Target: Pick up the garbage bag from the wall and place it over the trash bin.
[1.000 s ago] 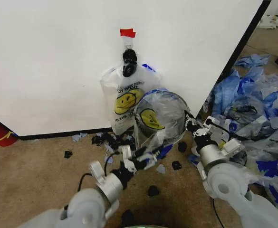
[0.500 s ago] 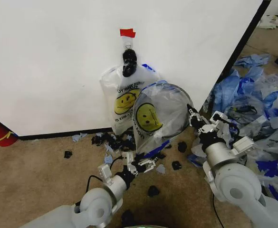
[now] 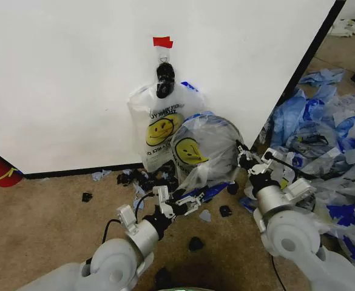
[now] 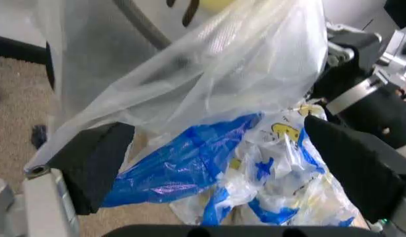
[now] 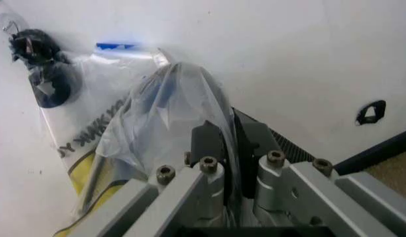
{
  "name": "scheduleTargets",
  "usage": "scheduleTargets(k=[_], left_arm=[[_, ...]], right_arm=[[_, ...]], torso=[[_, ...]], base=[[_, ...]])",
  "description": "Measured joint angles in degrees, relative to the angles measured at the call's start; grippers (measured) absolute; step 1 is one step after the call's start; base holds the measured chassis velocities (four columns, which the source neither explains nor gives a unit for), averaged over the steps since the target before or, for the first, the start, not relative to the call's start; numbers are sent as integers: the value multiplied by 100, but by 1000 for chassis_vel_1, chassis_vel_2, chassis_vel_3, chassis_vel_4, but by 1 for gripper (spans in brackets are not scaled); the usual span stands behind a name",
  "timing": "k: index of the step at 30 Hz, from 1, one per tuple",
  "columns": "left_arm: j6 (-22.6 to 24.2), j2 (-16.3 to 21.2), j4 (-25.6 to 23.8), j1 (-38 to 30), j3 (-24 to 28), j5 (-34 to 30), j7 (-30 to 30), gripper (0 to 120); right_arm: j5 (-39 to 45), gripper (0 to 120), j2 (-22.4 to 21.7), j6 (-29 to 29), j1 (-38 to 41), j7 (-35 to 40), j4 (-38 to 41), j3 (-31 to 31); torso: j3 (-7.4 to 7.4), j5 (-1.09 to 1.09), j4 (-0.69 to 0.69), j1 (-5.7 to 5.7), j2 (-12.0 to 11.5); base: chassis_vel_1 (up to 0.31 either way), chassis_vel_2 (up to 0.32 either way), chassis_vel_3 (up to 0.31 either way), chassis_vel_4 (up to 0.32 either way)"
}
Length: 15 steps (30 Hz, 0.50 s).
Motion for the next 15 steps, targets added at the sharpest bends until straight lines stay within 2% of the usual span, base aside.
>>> scheduleTargets(k=[7, 15], left_arm=[[-6, 0, -19, -14, -162, -43, -16, 100], [-22, 3, -266, 274, -509, -30, -15, 100]], right_arm=[[-59, 0, -201, 20, -63, -8, -65, 112], [2, 0, -114, 23, 48, 83, -334, 115]], torso=[[0, 1, -2, 0, 0], [0, 2, -1, 0, 0]], base=[[0, 0, 0, 0], [0, 0, 0, 0]])
